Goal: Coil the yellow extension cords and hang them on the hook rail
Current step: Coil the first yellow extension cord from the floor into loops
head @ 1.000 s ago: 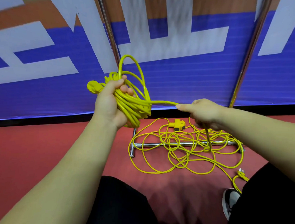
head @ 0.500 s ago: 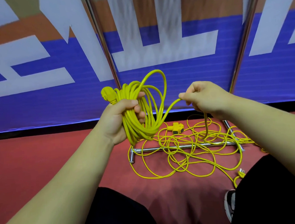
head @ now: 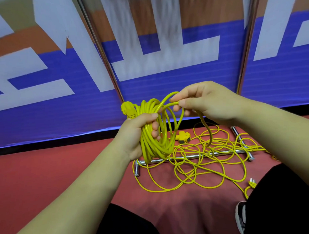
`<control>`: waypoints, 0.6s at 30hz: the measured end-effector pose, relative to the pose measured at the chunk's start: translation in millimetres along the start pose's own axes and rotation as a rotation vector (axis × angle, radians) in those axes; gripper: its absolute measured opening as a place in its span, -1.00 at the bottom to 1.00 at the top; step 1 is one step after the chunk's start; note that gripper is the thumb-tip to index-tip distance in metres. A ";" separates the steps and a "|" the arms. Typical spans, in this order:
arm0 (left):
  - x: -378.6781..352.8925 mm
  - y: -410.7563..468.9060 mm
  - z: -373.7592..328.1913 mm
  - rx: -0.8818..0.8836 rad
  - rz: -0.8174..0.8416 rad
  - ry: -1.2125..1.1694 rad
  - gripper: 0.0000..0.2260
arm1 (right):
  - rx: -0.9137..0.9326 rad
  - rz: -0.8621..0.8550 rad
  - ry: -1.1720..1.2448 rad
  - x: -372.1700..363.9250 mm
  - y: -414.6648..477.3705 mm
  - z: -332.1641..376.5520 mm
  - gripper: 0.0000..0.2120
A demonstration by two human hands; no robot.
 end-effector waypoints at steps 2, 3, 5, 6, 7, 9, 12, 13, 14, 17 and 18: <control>-0.3 2.6 2.7 0.015 0.002 0.018 -0.74 | -0.002 0.021 -0.003 0.1 -0.3 1.0 -0.80; -0.2 2.9 4.9 0.038 0.010 0.021 -0.71 | -0.003 0.031 -0.011 -0.9 -0.3 1.2 -0.80; -3.3 1.6 9.7 0.115 0.050 0.010 -0.74 | 0.003 0.030 -0.016 -2.2 0.2 1.7 -0.80; -6.1 -0.3 11.8 0.160 0.082 0.003 -0.80 | 0.006 0.020 -0.006 -2.1 0.5 1.9 -0.81; -8.9 -2.8 13.7 0.201 0.117 0.006 -0.84 | 0.008 0.005 0.010 -1.3 0.5 2.3 -0.81; -13.7 -6.7 16.1 0.242 0.202 0.032 -0.83 | 0.020 -0.027 0.025 2.8 0.0 4.3 -0.82; -24.4 -10.4 17.8 0.255 0.361 0.006 -0.65 | 0.048 -0.050 0.022 9.4 -2.0 10.3 -0.84; -26.0 -10.3 19.0 0.262 0.389 -0.008 -0.57 | 0.059 -0.056 0.020 10.7 -2.2 11.7 -0.84; -27.4 -10.2 19.9 0.267 0.403 -0.017 -0.53 | 0.069 -0.061 0.015 11.2 -2.2 12.7 -0.85; -29.4 -9.5 23.4 0.282 0.423 -0.026 -0.50 | 0.098 -0.074 0.015 8.6 -1.9 12.4 -0.86; -30.3 -9.9 24.5 0.290 0.434 -0.039 -0.50 | 0.108 -0.078 0.023 7.8 -1.8 12.0 -0.86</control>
Point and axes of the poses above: each hand's wrist, its own y-axis towards the middle knuckle, its own x-axis out of the back of the hand, z = x × y, the point moved 8 cm from there along y, towards the middle knuckle, and after that the axes turned 1 degree about -y, right-handed, at the moved point
